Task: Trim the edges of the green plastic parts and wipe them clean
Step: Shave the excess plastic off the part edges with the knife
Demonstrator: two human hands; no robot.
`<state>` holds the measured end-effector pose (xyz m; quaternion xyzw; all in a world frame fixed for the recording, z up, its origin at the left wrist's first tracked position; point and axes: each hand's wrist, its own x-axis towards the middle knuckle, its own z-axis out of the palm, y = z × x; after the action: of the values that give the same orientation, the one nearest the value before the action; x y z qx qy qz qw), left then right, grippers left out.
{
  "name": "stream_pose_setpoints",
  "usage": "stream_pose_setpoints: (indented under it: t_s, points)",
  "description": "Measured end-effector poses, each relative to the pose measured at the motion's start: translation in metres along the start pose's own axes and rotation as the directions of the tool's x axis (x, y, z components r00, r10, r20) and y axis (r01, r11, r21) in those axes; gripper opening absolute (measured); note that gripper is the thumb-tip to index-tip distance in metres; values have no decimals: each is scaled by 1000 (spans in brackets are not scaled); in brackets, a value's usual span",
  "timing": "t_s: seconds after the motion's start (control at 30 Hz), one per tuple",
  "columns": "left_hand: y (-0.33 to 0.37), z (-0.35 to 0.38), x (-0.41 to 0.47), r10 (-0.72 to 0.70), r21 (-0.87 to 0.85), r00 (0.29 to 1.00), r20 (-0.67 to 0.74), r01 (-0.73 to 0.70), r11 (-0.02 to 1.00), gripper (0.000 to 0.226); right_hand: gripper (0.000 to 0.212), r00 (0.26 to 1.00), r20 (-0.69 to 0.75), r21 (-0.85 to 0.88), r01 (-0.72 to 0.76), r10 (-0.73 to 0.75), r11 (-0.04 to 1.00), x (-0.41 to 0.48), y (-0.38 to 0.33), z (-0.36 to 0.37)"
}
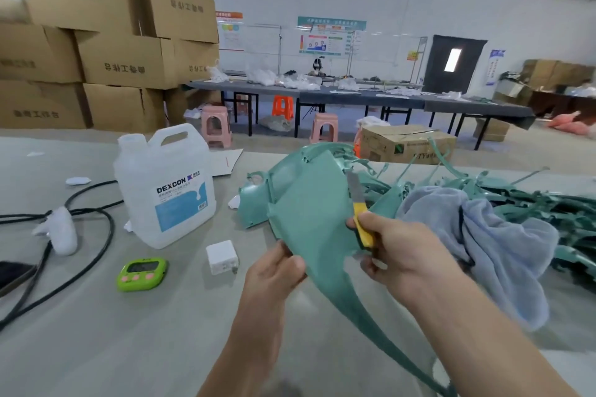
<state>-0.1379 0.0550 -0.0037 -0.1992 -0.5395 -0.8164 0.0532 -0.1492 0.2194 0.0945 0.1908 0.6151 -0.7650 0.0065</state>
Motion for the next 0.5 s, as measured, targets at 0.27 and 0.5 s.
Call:
stream_pose_setpoints:
  t_s: [0.27,0.5]
  points:
    - [9,7,-1,-147,-19,883,-445,155,988,18,16,997,13,-132,-71,74,989,-11,55,-12]
    - [41,-9,-5,429,581,799,-421,-126,804,13,21,992,-32,-111,116,-121,987,-6,39,-44]
